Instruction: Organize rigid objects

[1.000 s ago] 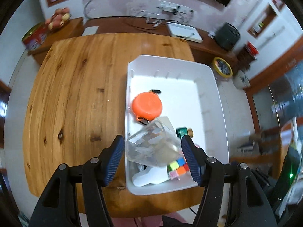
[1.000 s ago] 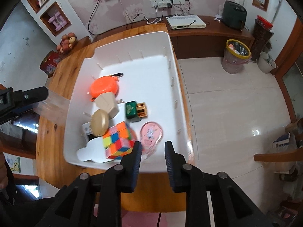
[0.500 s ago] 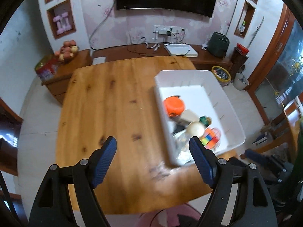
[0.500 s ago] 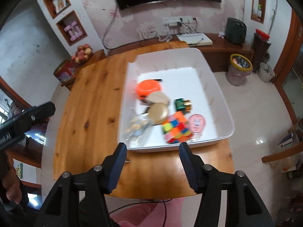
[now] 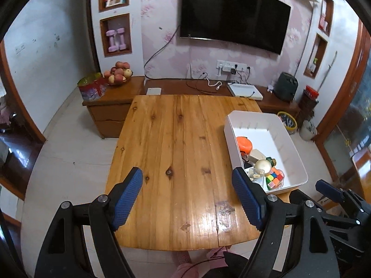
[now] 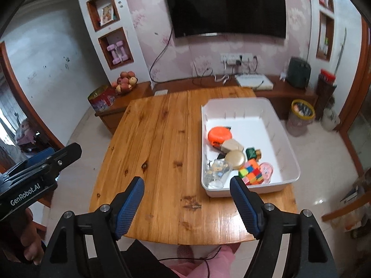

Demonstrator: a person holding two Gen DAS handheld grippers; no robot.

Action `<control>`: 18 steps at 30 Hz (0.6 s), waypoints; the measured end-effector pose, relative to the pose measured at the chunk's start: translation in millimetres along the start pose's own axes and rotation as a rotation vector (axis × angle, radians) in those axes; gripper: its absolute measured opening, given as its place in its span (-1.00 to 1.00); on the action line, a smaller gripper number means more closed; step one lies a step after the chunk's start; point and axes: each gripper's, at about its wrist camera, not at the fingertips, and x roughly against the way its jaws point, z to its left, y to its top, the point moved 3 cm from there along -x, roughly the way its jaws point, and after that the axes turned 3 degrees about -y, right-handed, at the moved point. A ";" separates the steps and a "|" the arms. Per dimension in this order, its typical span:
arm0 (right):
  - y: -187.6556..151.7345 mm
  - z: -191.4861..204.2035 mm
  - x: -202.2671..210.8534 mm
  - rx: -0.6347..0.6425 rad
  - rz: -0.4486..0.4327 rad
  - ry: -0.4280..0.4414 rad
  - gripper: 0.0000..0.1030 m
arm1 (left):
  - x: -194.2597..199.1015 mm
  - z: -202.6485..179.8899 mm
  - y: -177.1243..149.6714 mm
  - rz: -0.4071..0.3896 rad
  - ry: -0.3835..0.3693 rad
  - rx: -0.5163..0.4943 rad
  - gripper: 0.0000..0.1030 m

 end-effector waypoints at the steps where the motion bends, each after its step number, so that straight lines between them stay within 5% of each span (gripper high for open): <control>1: 0.8 3.3 4.2 0.009 -0.015 -0.002 0.49 | 3.7 1.9 -0.2 -0.013 0.010 0.003 0.69; 7: 2.6 21.2 31.8 0.052 -0.119 -0.008 0.57 | 25.6 3.7 2.4 -0.121 0.035 -0.001 0.95; 18: 4.1 12.9 38.7 0.019 -0.178 -0.063 0.63 | 46.9 -11.2 9.7 -0.256 0.096 -0.074 0.98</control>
